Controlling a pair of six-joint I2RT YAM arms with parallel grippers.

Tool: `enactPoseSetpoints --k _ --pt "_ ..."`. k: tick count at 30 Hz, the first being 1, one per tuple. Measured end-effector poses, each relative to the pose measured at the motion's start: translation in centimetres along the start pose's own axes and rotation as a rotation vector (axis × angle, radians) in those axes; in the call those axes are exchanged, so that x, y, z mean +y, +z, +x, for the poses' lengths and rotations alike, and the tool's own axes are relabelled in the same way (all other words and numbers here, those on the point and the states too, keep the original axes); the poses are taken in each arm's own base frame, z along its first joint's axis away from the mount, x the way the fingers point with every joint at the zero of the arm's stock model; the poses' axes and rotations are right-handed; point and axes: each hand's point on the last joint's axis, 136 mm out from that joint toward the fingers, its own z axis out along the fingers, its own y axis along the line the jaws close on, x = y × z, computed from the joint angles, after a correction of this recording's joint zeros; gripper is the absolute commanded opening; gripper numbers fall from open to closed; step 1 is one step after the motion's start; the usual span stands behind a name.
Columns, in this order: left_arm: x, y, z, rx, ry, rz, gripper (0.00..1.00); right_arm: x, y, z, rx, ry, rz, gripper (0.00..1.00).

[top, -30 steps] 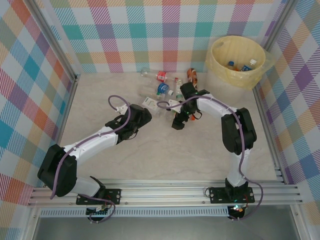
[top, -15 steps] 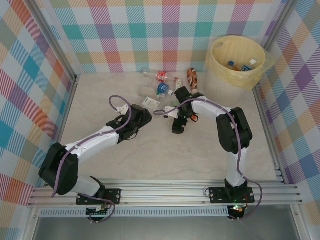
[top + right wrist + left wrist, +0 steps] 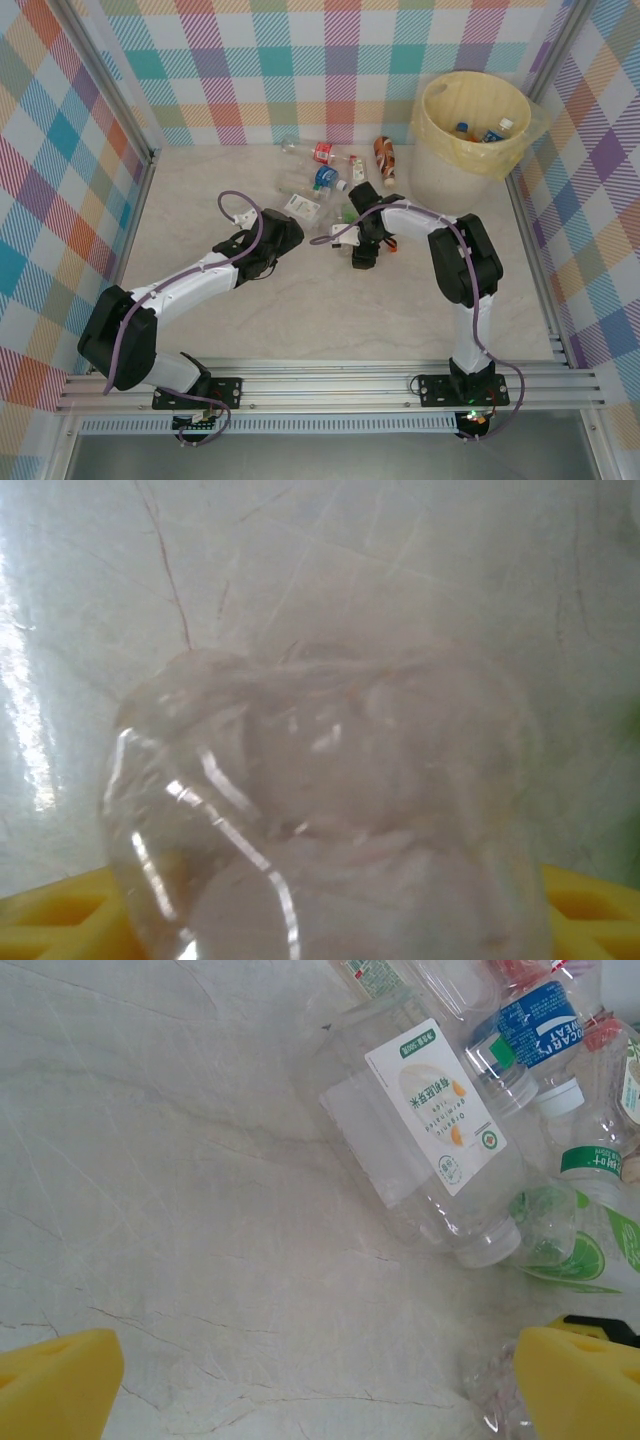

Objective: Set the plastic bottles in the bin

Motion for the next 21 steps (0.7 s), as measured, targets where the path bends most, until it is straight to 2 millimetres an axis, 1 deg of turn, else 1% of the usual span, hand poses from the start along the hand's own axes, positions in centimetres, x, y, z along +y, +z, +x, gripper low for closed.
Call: enactPoseSetpoints --k 2,6,9,14,17,21 --pt "0.0 0.0 0.0 0.000 -0.003 -0.001 1.00 0.2 0.0 0.0 0.001 -0.003 -0.004 0.62" --pt "0.1 0.0 0.0 0.001 -0.007 -0.001 1.00 0.5 0.0 0.0 -0.002 0.003 -0.007 0.53" --pt "0.1 0.0 0.0 0.001 -0.007 -0.001 1.00 0.4 -0.1 -0.1 -0.002 0.012 -0.002 0.49" --pt "0.1 0.0 0.0 0.000 -0.007 -0.001 1.00 -1.3 -0.4 -0.2 -0.014 0.049 0.064 0.46" --pt "0.1 0.0 0.0 0.000 -0.007 -0.001 1.00 -1.9 -1.4 -0.6 -0.038 0.080 0.095 0.44" --pt "0.1 0.0 0.0 0.001 -0.007 -0.002 1.00 -3.0 -4.3 -1.9 -0.110 0.121 0.156 0.43"
